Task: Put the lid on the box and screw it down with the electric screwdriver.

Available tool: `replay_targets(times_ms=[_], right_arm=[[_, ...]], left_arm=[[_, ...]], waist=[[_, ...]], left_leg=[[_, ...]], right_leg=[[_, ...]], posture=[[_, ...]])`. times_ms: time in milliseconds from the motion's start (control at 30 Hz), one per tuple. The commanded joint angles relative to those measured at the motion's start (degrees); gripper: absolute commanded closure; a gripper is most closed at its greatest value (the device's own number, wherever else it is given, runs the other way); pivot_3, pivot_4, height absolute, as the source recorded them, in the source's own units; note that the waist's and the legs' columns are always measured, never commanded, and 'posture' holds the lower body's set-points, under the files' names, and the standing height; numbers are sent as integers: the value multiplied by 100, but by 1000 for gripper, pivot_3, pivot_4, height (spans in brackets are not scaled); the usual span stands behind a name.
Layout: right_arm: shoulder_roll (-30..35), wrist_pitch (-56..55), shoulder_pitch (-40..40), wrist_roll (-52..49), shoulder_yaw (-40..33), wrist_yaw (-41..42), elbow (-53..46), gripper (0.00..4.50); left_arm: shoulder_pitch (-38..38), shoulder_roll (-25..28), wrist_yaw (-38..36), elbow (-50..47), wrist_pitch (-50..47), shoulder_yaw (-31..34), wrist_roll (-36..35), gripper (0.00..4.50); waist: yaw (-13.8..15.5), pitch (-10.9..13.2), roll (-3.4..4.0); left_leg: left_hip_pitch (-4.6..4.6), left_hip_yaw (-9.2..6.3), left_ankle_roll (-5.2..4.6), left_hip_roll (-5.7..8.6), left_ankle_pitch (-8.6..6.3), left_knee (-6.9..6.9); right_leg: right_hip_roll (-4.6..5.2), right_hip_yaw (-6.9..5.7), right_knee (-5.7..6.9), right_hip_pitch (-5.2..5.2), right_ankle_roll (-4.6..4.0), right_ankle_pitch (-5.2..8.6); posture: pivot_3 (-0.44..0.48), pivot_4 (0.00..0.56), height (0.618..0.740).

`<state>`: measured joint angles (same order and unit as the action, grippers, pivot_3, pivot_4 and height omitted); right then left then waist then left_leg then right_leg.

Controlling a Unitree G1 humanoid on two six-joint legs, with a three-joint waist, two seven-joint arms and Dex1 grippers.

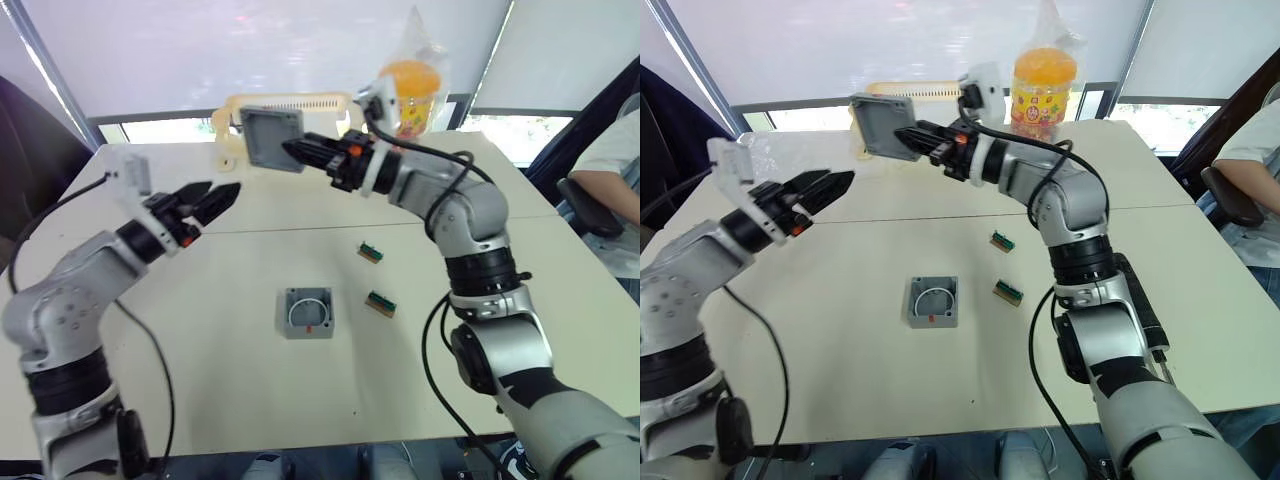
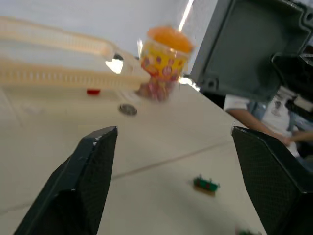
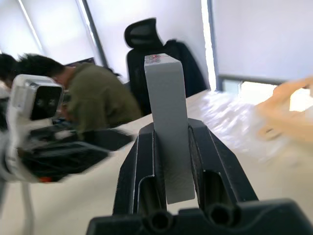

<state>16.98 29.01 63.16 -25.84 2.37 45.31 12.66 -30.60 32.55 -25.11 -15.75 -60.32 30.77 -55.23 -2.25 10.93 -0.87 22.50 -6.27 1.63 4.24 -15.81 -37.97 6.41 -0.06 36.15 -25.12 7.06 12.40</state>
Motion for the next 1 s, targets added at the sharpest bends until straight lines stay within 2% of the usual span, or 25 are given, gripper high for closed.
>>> replay_targets(times_ms=[33, 200, 267, 400, 500, 600, 700, 833, 1000], right_arm=[[178, -1968, -124, 581, 250, 874, -82, 4300], [407, -5402, -486, 1531, 611, 1674, 500, 4300], [408, -6298, -513, 1707, 689, 1766, 750, 4300], [550, -8751, -720, 2022, 1061, 2048, 1338, 4300], [691, -10187, -683, 2032, 1488, 2116, 1855, 4300], [744, -11210, -500, 2252, 1848, 1928, 2555, 4300], [632, -11979, -245, 2887, 1873, 1667, 3503, 4300], [448, -12151, -17, 4017, 1474, 1139, 4209, 4300], [430, -12151, 54, 5422, 1067, 136, 4555, 4300]], left_arm=[[126, 386, -256, 115, -223, 447, -654, 568], [553, 1161, -957, 409, -626, 376, -998, 568], [607, 1359, -1161, 428, -666, 282, -1054, 568], [555, 1862, -1783, 400, -488, -86, -844, 568], [477, 2147, -2193, 409, -332, -453, -658, 568], [444, 2265, -2518, 508, -183, -744, -492, 568], [375, 2241, -2722, 782, 4, -1023, -230, 568], [284, 2142, -2883, 808, 159, -1325, -48, 568], [350, 2038, -2961, 615, 295, -1646, 139, 568]], waist=[[-21, 1, 1], [-47, 1, 2], [-43, 2, 2], [-32, 2, 3], [-33, 3, 5], [-40, 4, 5], [-57, 5, 7], [-55, 5, 6], [-43, 5, 6]], left_leg=[[-1, 0, 0, 0, 0, 0], [-3, 3, 7, -4, 3, 5], [-3, 3, 30, -5, 17, 6], [-4, -1, 37, -7, 20, 7], [-6, -1, 40, -7, 22, 7], [-8, -1, 41, -7, 23, 8], [-11, 0, 46, -11, 25, 13], [-12, 0, 66, -21, 37, 38], [-13, -2, 96, -26, 56, 71]], right_leg=[[-1, 0, 0, 0, 0, 0], [-5, 1, -1, -1, 0, 0], [-7, 2, -4, -1, -1, 1], [-9, 4, -3, 2, -2, 1], [-9, 5, -4, 4, -2, 1], [-12, 7, -4, 5, -3, 2], [-24, 14, -3, 1, -7, 0], [-45, 22, -3, -14, -22, -3], [-50, 24, -1, -29, -36, -3]], posture=[[0, 150, 740], [0, 150, 740], [0, 150, 740], [0, 150, 740], [0, 150, 740], [0, 150, 740], [0, 150, 740], [0, 150, 740], [0, 150, 740]])
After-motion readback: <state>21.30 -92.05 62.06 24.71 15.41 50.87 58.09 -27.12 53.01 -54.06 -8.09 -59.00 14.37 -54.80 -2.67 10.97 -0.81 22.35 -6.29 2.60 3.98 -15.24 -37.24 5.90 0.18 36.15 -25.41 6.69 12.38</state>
